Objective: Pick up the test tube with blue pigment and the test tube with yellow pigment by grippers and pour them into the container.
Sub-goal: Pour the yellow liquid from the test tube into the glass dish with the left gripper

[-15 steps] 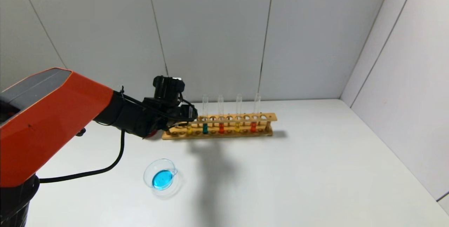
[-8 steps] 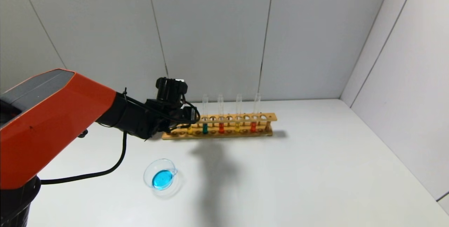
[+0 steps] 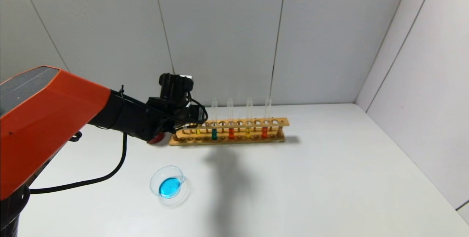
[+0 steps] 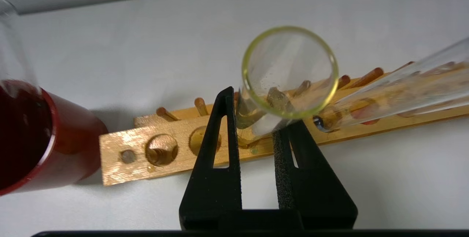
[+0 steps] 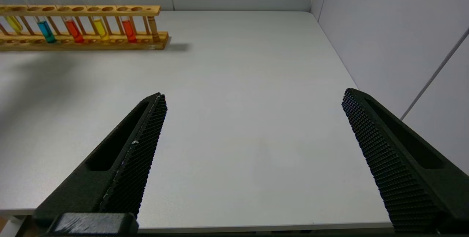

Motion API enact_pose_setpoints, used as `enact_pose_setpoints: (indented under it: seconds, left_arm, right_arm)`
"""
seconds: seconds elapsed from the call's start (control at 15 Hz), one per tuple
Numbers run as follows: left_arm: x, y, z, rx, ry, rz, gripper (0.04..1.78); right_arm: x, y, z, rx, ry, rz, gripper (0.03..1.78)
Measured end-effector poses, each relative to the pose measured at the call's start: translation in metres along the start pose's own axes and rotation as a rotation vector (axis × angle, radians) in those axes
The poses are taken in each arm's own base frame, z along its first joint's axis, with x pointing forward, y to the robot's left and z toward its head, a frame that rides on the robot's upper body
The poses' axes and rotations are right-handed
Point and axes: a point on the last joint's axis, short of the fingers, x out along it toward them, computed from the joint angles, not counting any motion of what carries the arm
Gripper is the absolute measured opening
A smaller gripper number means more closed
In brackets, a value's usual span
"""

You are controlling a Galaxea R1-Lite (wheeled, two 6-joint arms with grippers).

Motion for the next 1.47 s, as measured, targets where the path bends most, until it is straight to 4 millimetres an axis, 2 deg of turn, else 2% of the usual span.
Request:
enact_pose_setpoints:
  seconds: [0.33,0.6,0.73,0.87,1.13,1.47]
  left_arm:
    - [-0.037,0.007,0.041,0.059,-0.136,0.005,0.3]
    - [-0.077,0.016,0.063,0.073,-0.214,0.013,0.3]
    - [-0.098,0.021,0.061,0.091,-0.214,0.015,0.3]
    - [-0.114,0.034,0.05,0.141,-0.19,0.02,0.3]
    - [-0.149,0.076,0.033,0.315,-0.213,-0.085,0.3]
    - [-0.166,0.109,0.013,0.635,-0.235,-0.238,0.3]
  right_arm:
    - [0.0,0.0,0.0,0.0,0.0,0.001,1.75]
    - [0.0,0.0,0.0,0.0,0.0,0.0,1.75]
    - [0.0,0.0,0.0,0.0,0.0,0.0,1.75]
    - [0.0,0.0,0.0,0.0,0.0,0.0,1.75]
    - [0.0,0.0,0.0,0.0,0.0,0.0,1.75]
    - [0.0,0.0,0.0,0.0,0.0,0.0,1.75]
